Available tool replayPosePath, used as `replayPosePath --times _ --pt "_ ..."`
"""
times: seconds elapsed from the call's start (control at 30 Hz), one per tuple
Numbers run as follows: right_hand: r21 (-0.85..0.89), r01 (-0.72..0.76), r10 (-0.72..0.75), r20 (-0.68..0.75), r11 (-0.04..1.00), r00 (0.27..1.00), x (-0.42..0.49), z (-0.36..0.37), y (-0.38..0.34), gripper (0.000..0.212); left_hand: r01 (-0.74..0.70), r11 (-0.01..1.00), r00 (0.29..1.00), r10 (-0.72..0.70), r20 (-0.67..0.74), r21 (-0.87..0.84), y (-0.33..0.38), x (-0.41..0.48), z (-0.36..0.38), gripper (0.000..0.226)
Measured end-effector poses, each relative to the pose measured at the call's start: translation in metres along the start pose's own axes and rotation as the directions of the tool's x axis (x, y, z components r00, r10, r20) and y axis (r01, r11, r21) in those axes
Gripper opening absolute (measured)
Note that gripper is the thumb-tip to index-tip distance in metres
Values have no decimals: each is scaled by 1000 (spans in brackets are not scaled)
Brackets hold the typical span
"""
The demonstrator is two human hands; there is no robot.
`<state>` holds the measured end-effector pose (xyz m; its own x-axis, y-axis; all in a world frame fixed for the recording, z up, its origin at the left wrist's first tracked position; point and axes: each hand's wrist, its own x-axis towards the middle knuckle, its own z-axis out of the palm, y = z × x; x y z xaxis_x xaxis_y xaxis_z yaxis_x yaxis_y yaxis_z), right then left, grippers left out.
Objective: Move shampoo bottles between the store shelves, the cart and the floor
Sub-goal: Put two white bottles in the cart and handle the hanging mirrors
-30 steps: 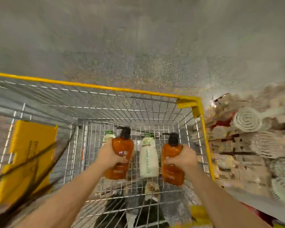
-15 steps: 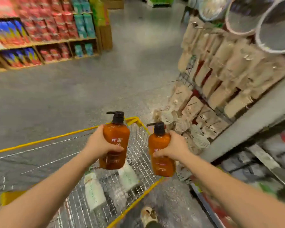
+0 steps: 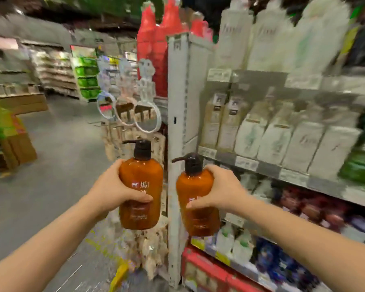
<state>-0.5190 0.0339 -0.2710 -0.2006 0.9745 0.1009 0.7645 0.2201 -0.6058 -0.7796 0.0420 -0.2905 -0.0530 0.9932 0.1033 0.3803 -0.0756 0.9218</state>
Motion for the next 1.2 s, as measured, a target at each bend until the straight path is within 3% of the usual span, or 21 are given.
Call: replayPosePath --times 0.17,0.33,0.53,0.67,0.93,1.03,1.2 --pt "41 -10 16 -145 999 989 -79 -126 65 77 -126 989 985 134 110 -78 95 -16 106 95" --pt "-24 -31 22 -325 999 945 -155 -238 125 79 -226 954 946 262 189 -196 191 -41 210 100" --pt "63 -94 112 -537 994 836 -240 -355 194 84 -382 864 831 476 288 -328 301 -68 325 102" --pt "117 -41 110 -671 992 733 -278 -424 214 87 -452 782 720 604 343 -429 371 -72 378 106" --pt "67 83 18 -874 994 485 -303 -546 224 80 -644 560 536 816 216 -521 499 -54 464 98" --pt "61 68 25 -901 996 434 -295 -577 240 96 -722 487 488 862 137 -491 527 -43 499 98" --pt "64 46 40 -914 997 403 -276 -608 277 88 -805 417 424 902 82 -422 548 -22 555 86"
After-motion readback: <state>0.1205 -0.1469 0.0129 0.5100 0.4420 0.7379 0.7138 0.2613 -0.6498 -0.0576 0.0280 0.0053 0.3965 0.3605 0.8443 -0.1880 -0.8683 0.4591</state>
